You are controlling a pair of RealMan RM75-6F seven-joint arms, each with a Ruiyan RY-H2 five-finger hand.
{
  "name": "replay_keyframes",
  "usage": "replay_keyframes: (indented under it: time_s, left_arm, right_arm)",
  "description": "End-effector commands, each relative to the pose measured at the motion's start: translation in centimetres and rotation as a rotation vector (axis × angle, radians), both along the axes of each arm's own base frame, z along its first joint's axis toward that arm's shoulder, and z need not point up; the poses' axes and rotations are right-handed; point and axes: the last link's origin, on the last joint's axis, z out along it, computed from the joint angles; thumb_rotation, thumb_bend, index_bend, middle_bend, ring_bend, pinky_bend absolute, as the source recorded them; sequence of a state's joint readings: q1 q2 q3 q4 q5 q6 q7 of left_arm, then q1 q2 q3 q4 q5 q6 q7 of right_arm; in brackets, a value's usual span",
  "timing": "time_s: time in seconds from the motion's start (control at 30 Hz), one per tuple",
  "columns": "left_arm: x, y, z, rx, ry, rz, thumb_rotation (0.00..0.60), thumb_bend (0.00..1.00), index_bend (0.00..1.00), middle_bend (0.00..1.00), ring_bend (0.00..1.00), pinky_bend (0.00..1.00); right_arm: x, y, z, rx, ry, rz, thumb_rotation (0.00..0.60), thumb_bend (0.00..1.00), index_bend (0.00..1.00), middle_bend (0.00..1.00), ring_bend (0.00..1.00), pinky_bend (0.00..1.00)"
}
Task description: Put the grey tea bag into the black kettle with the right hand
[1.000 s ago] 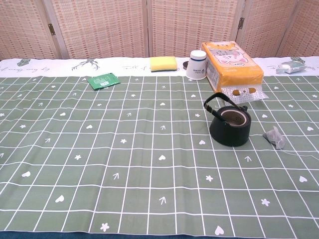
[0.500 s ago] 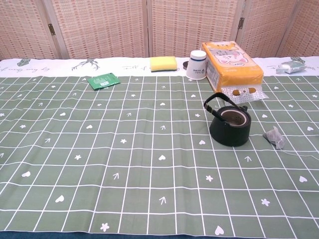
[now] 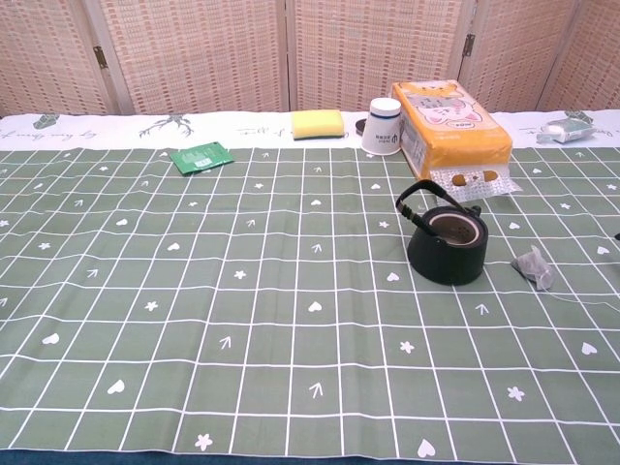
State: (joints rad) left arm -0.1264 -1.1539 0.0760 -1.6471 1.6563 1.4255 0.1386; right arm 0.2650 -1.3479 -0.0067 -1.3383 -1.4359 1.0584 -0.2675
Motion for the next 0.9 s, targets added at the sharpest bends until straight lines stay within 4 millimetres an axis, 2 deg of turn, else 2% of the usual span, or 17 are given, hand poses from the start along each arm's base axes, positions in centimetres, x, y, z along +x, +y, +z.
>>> replay_keyframes:
  time_s: [0.03,0.5,0.9]
  left_arm:
    - [0.01,-0.01,-0.03,-0.001,0.0,-0.001,0.6,0.44,0.03,0.06,0.04,0.0]
    - [0.27,-0.16,0.18,-0.018,-0.041,-0.055,0.6,0.44,0.02,0.07,0.05,0.0]
    - [0.29,-0.09,0.14,-0.019,-0.045,-0.059,0.6,0.44,0.01,0.07,0.05,0.0]
  right_arm:
    - [-0.07,-0.05,-0.18,0.006,-0.002,-0.006,0.6,0.43,0.43,0.0,0.0,0.0]
    - [-0.12,-0.28,-0.8,0.017,0.009,-0.007,0.6,0.43,0.45,0.0,0.0,0.0]
    - [0.28,-0.69,-1.1,0.009,-0.008,0.008,0.6,0.43,0.49,0.0,0.0,0.0]
